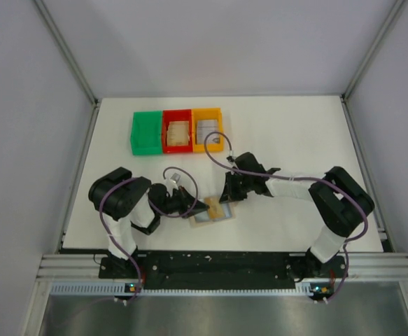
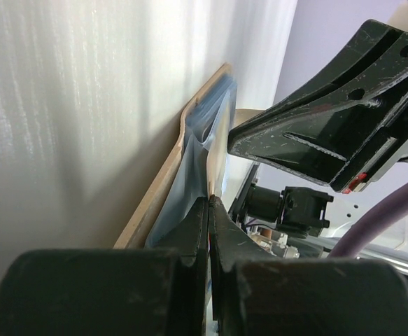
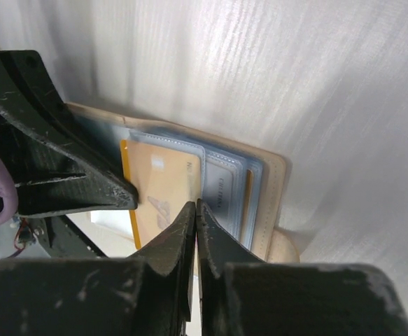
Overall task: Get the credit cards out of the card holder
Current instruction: Remove the credit card from the card holder.
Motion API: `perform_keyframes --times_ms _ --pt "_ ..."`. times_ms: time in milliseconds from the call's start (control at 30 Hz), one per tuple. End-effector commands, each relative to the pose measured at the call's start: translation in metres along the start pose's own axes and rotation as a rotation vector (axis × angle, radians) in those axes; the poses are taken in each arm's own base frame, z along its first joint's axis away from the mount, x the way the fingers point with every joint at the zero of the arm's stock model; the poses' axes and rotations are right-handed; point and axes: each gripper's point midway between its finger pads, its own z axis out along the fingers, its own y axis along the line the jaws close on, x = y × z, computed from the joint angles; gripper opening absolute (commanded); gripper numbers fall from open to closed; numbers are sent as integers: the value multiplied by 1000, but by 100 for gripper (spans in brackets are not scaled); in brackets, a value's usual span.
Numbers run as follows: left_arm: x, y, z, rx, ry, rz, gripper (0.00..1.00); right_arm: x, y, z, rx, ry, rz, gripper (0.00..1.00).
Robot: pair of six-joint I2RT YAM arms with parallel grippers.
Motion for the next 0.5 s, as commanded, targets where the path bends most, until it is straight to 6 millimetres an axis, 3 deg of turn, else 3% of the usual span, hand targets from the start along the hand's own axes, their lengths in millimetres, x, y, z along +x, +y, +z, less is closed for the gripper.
perform_keyframes --times_ms 0,300,467 --pt "-7 -71 -9 294 -58 230 0 28 -43 2 261 87 -51 0" --pt "-7 -61 -11 244 -62 238 0 35 -83 -15 617 147 -230 0" --pt "-10 -50 -16 182 -71 253 0 37 -96 -22 700 154 -241 0"
